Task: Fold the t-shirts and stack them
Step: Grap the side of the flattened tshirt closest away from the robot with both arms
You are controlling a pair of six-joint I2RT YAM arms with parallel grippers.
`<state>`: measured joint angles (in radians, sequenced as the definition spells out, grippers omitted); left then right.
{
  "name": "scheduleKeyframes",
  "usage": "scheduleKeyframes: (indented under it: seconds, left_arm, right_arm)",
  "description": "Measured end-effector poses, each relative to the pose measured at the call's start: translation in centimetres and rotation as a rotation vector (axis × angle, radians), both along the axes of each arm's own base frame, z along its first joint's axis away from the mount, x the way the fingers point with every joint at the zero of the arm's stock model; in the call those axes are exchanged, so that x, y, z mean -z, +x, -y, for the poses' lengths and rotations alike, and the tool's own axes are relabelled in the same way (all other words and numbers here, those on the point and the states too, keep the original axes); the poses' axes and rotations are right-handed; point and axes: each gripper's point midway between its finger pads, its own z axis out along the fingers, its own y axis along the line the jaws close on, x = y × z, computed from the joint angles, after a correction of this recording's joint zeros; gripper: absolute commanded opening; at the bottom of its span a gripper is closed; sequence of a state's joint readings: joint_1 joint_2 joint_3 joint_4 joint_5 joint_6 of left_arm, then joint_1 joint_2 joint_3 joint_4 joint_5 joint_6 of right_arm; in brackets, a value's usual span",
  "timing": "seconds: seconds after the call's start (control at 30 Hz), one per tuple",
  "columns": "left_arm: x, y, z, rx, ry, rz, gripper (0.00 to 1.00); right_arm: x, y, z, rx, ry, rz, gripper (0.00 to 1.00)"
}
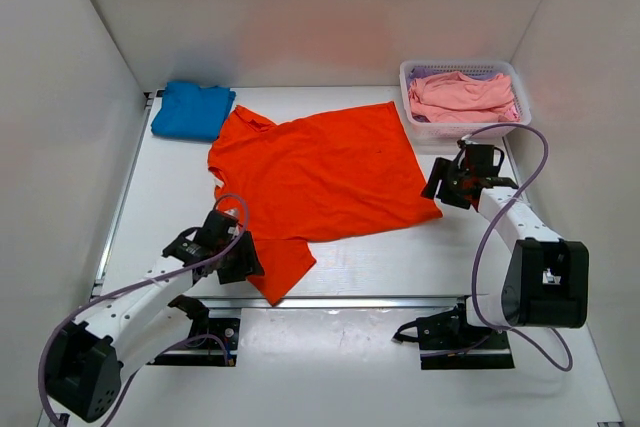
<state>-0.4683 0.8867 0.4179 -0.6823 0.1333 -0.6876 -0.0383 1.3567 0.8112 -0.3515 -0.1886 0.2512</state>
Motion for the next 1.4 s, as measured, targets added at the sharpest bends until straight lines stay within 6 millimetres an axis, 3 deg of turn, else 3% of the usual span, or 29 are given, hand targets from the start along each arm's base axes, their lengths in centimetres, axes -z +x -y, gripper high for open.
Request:
scheduleKeyframes:
  seconds: [0.27,0.37,0.4,0.53,0.57,0.6,0.67,0.8,0.9,1.17,1.4]
  left_arm:
    - [1.2,0.3,-1.3,-0.095,0.073,-0.025,0.59]
    - [1.4,1.5,-0.5,-0.093,0.073,-0.023,0.19]
    - [1.6,1.7,-0.4,-0.085,0.085,-0.028,0.00]
    - [1.7,3.1,0.4,-0.053,0.097,-0.028,0.00]
    - [1.7,3.3,0.5,-0.048,0.099,-0.023,0.00]
    - [1.7,3.3,0.4,-0.047,0.102,-0.019,0.00]
    - [1.6,3.4,0.0,-0.045,0.115,-0.012,0.00]
    - [0.8,2.8,-0.7,-0.042,0.128,0.001,0.00]
    - [-1.2,2.7,-0.7,-0.038,0.103,0.036,0.00]
    - [-6.1,1.4,-1.9,-0.084,0.004,0.176,0.00]
    - [-6.5,-0.3,-3.8,-0.123,0.008,0.173,0.00]
  right_arm:
    - [1.0,0.2,0.2,0.027,0.005,-0.025,0.64]
    - [2.2,0.0,0.2,0.046,0.015,-0.062,0.64]
    - [2.8,-0.2,0.3,0.053,0.015,-0.082,0.63]
    - [5.1,-0.9,0.6,0.087,-0.012,-0.161,0.56]
    - [5.4,-1.1,0.6,0.094,-0.017,-0.168,0.43]
    - [5.4,-1.0,0.7,0.098,-0.022,-0.165,0.18]
    - [5.6,-1.1,0.8,0.107,-0.019,-0.168,0.00]
    - [5.9,-1.5,0.7,0.115,-0.012,-0.183,0.00]
    - [5.7,-2.0,0.2,0.102,-0.015,-0.192,0.00]
    - [3.3,-7.4,-1.6,0.052,-0.017,-0.185,0.00]
    - [2.1,-10.9,-1.2,0.086,0.017,-0.195,0.00]
